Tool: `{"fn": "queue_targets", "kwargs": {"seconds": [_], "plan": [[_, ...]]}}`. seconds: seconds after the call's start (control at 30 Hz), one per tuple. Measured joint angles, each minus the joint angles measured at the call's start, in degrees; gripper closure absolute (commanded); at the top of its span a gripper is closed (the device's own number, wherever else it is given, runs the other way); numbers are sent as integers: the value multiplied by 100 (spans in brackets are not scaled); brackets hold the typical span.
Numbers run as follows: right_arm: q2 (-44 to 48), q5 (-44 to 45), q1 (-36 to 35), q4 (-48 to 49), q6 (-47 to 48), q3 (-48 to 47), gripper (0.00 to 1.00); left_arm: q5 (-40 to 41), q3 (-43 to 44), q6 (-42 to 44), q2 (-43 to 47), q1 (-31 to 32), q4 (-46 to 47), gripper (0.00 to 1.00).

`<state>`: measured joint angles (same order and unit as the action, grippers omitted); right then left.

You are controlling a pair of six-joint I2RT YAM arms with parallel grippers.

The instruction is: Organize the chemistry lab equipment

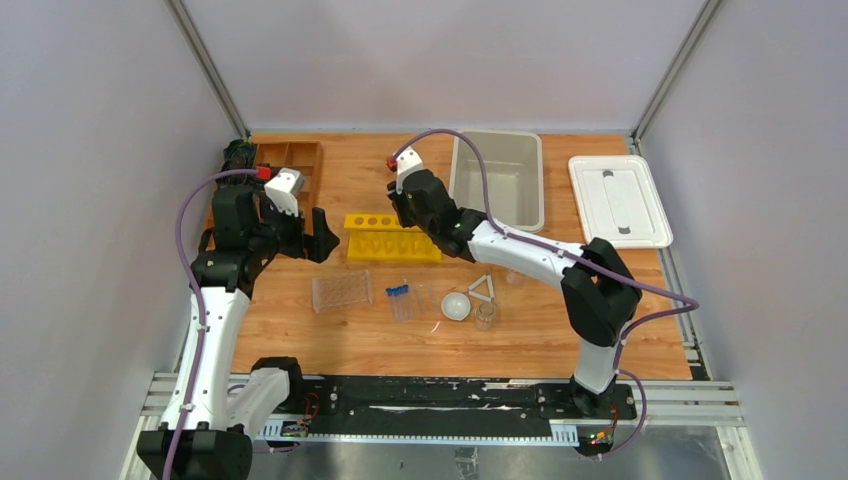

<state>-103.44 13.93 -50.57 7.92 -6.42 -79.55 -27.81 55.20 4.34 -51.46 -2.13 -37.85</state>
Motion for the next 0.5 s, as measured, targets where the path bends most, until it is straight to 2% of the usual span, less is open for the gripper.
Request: {"fn": "queue_targets", "kwargs": {"seconds": [0.5], "plan": [[-450,-48,15,-201,-15,-87,100,26,79,26,-2,0,-2,0]]}}
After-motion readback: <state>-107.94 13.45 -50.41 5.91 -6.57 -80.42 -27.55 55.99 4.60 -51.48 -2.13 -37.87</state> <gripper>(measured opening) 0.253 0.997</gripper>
